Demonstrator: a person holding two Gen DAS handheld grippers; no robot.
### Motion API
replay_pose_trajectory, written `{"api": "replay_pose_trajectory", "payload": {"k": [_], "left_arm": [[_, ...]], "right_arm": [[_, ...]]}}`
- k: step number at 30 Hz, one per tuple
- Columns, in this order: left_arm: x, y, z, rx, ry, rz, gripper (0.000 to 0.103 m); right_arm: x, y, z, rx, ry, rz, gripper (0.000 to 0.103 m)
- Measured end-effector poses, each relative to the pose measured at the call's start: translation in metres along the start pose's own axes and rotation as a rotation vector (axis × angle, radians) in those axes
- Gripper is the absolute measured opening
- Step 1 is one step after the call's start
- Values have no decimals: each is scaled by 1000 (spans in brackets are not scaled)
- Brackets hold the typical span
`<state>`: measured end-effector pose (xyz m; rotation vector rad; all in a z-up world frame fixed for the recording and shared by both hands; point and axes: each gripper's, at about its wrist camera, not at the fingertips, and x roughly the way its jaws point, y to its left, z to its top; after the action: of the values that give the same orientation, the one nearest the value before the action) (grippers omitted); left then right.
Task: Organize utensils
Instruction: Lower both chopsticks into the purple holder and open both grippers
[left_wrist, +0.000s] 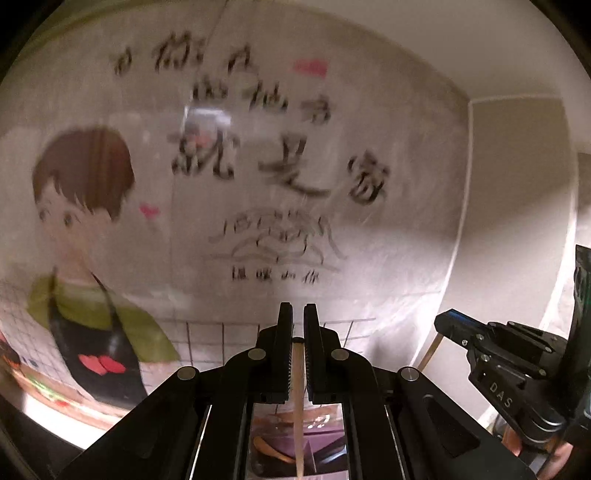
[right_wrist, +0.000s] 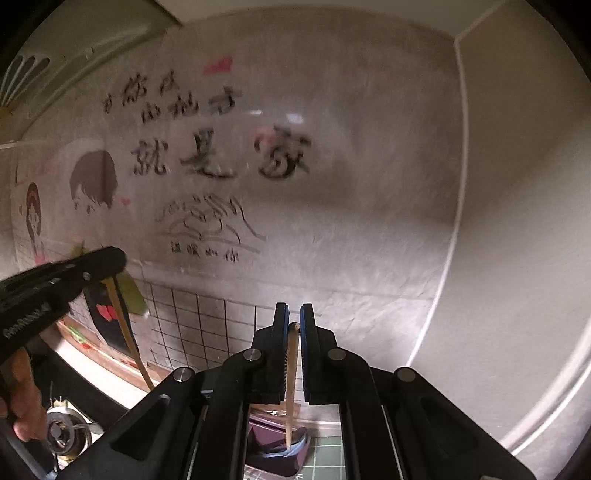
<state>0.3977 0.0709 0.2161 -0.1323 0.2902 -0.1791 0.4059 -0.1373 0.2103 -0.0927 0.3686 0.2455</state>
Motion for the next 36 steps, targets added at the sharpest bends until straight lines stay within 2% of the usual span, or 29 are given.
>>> {"api": "replay_pose_trajectory", "payload": {"k": [5,14,19,25,28,31,33,36], "left_arm": [[35,7,-21,-20,40,6,6],[63,9,-46,-10,99,19,6],[77,9,-70,-28,185,31,6],[86,13,-95,-82,284,-1,9],[79,13,-96,-102,279,-9,10],[63,8,-88,-93,248,-9,13],[48,4,-87,-95,228,-3,21],[24,4,-98,-98,228,16,23]], "right_arm": [[36,-5,-21,37,66,33,6],[75,-16,-60,75,174,55,6],[85,-22,-83,95,240,62,6],[86,-27,-105,70,285,25,9],[82,-28,-109,41,291,4,19],[64,-33,-111,29,257,-39,32],[50,-37,-110,30,231,-67,39],[26,-39,-112,22,221,-100,42]]}}
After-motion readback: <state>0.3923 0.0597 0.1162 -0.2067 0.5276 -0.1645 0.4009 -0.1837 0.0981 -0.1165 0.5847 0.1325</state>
